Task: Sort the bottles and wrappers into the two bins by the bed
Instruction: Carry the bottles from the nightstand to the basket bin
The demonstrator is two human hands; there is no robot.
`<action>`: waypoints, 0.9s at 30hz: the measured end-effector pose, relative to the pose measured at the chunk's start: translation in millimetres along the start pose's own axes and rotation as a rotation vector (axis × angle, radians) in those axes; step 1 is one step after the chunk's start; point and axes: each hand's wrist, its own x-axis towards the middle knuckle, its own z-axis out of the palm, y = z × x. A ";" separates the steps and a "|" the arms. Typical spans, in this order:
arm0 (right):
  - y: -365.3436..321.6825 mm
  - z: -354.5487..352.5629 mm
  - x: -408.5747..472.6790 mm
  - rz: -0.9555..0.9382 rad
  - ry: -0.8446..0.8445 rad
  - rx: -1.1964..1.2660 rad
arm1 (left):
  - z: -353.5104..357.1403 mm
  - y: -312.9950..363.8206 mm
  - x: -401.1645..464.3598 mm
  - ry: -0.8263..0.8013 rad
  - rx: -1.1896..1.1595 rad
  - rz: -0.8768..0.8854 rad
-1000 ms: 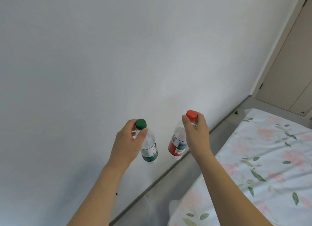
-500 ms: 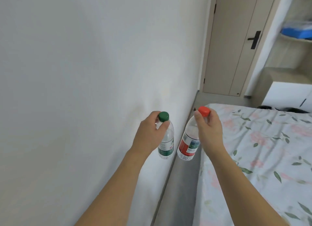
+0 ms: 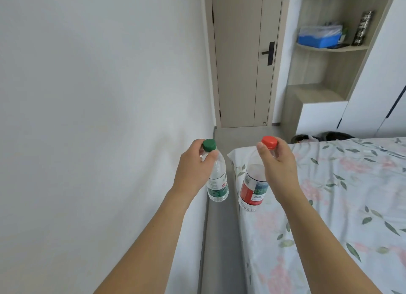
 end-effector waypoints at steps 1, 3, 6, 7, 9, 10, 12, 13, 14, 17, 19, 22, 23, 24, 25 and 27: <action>2.9 2.1 21.0 0.008 0.013 -0.001 | 7.3 0.3 22.7 -0.010 -0.004 -0.002; 6.8 4.5 61.1 0.003 0.035 -0.004 | 23.0 3.1 66.1 -0.022 -0.010 0.013; 12.1 4.9 112.7 0.000 0.064 -0.024 | 47.9 9.9 125.2 -0.035 -0.025 0.036; 14.6 4.1 127.9 0.001 0.075 -0.033 | 56.7 12.2 142.7 -0.044 -0.030 0.043; 20.4 2.3 158.1 -0.001 0.096 -0.057 | 74.4 15.5 176.9 -0.061 -0.041 0.064; 23.5 1.5 173.9 -0.004 0.108 -0.074 | 83.4 16.8 194.8 -0.072 -0.044 0.075; 30.6 1.0 206.6 -0.003 0.132 -0.101 | 101.8 17.8 232.1 -0.089 -0.047 0.094; 35.3 1.9 223.9 -0.001 0.145 -0.113 | 111.5 17.4 251.4 -0.094 -0.049 0.101; 40.0 3.8 242.1 0.002 0.160 -0.121 | 122.1 16.3 271.6 -0.103 -0.053 0.108; 58.1 14.8 303.7 -0.005 0.205 -0.153 | 158.6 12.5 338.6 -0.149 -0.045 0.139; 71.2 26.6 350.7 -0.013 0.226 -0.174 | 183.6 9.2 389.8 -0.195 -0.058 0.167; 86.5 42.0 420.6 -0.009 0.272 -0.199 | 213.5 8.3 468.4 -0.242 -0.074 0.203; 88.3 46.7 443.8 0.001 0.289 -0.208 | 220.8 10.4 495.2 -0.251 -0.076 0.210; 89.9 51.9 470.5 0.012 0.308 -0.215 | 229.1 12.8 525.8 -0.262 -0.077 0.216; 91.5 55.9 495.2 0.018 0.327 -0.221 | 237.4 15.5 554.1 -0.269 -0.073 0.220; 91.5 61.0 536.4 0.016 0.352 -0.235 | 253.2 21.8 601.7 -0.274 -0.072 0.217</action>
